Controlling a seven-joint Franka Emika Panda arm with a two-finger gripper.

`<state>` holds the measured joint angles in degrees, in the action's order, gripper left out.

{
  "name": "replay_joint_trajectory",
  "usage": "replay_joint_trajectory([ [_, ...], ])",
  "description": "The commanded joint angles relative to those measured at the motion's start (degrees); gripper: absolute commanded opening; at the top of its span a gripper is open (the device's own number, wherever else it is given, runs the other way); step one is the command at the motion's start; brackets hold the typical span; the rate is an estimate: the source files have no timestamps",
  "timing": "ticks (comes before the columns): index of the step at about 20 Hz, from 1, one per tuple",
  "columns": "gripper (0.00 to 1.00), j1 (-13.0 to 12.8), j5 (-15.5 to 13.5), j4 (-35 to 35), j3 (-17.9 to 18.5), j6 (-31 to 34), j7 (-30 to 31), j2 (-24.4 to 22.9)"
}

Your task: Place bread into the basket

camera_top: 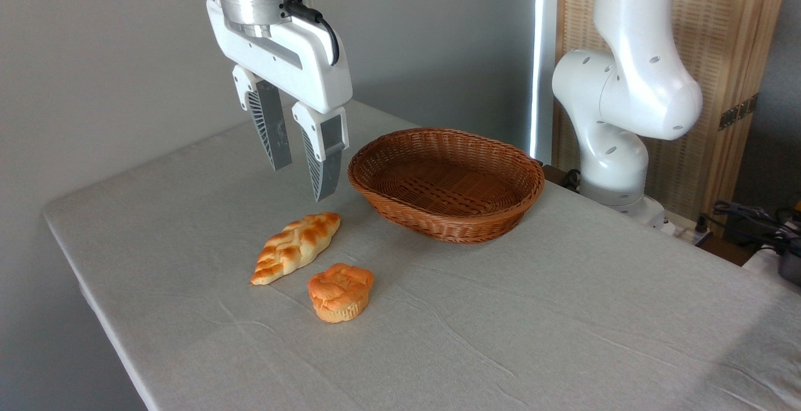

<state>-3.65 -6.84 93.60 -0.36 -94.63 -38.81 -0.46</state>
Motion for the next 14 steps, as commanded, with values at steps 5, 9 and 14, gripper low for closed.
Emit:
replay_joint_trajectory([
  [5,1.00,-0.04,-0.54,6.94,-1.13,-4.42,0.31,-4.82],
  [9,1.00,-0.04,-0.54,6.94,-1.66,-4.60,0.31,-4.73],
  [14,1.00,-0.04,-0.63,7.38,-1.92,-4.69,0.22,-4.82],
])
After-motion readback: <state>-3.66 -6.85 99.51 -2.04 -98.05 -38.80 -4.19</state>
